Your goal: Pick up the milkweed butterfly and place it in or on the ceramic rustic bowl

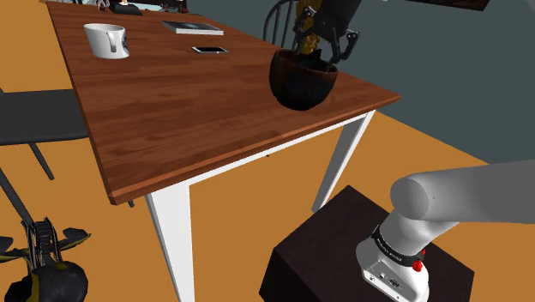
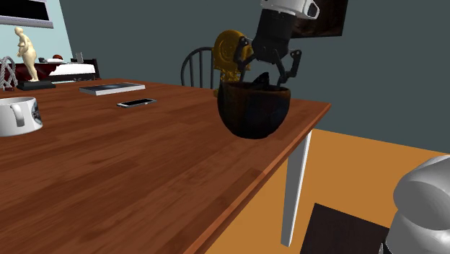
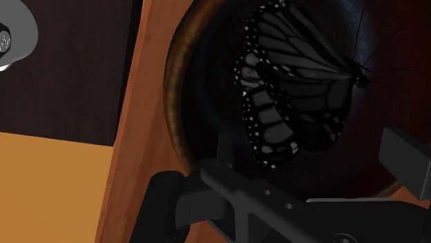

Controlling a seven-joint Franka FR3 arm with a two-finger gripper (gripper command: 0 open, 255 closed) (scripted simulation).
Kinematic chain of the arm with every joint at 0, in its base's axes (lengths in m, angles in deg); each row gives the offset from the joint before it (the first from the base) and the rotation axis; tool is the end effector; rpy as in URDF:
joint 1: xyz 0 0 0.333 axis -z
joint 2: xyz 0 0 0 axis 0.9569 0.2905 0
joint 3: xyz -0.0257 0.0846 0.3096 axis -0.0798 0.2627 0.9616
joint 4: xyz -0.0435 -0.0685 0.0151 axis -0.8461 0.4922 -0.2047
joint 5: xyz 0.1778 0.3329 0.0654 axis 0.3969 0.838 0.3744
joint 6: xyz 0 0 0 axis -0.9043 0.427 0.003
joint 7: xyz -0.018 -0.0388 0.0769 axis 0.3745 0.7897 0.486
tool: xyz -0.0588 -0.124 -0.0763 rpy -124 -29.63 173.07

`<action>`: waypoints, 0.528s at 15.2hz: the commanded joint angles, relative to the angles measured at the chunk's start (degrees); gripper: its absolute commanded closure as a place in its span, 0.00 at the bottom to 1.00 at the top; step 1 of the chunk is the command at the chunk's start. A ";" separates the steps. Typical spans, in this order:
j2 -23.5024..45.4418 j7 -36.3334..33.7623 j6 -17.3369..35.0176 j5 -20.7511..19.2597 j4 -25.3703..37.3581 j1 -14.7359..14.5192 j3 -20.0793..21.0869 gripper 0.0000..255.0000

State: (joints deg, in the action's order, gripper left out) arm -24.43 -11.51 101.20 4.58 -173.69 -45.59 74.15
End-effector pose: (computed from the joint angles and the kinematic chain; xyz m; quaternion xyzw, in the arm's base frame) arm 0.3608 0.0932 0.6384 -0.8059 0.5791 -0.1011 0.0701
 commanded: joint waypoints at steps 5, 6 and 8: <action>0.17 1.75 3.44 2.37 -4.68 -1.17 -0.23 0.00; 0.11 1.82 4.61 2.57 -5.89 -1.26 0.08 0.00; 0.13 1.78 4.63 2.52 -5.90 -1.34 0.04 0.00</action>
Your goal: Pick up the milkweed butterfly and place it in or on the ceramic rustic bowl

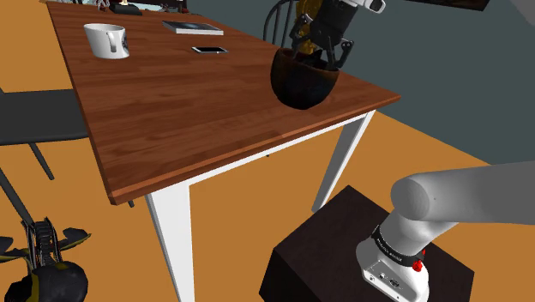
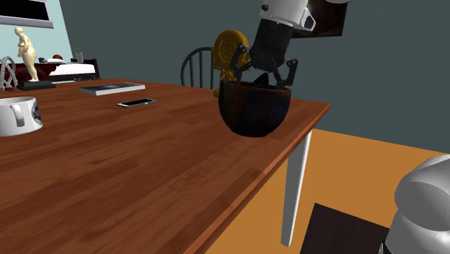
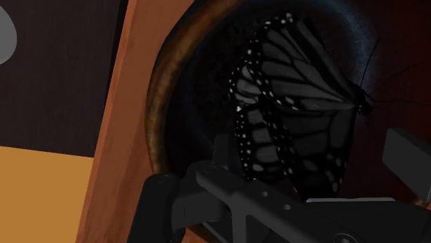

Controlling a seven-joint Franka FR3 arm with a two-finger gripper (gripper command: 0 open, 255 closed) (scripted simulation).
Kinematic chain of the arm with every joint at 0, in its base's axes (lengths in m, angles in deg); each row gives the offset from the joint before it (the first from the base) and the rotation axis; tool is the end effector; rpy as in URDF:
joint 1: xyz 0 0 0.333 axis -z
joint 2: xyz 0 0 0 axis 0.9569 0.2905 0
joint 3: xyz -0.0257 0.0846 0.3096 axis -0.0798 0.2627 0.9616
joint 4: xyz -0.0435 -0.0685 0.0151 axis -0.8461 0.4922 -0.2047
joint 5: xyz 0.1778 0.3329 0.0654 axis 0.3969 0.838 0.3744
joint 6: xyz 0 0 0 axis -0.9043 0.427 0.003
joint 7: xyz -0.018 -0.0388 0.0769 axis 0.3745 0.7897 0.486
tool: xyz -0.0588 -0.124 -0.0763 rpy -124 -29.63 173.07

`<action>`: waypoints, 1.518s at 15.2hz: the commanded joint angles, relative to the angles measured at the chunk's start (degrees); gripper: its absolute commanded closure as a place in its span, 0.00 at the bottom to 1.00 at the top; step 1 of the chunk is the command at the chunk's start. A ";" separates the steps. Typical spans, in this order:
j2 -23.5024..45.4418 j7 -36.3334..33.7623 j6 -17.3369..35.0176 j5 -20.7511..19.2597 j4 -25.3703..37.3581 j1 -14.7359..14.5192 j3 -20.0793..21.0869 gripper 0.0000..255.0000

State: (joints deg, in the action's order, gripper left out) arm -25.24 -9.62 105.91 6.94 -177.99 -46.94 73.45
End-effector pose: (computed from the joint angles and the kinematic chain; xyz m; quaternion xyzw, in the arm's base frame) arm 0.3657 0.0927 0.6202 -0.8110 0.5683 -0.1020 0.0946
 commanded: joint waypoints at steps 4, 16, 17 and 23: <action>0.99 -0.17 -0.05 0.08 -1.60 -0.12 0.65 0.00; 1.01 -0.21 -0.02 0.03 -1.61 -0.21 0.60 1.00; 1.27 -0.33 -0.70 -0.14 -0.68 -0.13 0.48 1.00; 3.05 -1.07 -4.78 -1.10 5.17 0.41 -0.10 1.00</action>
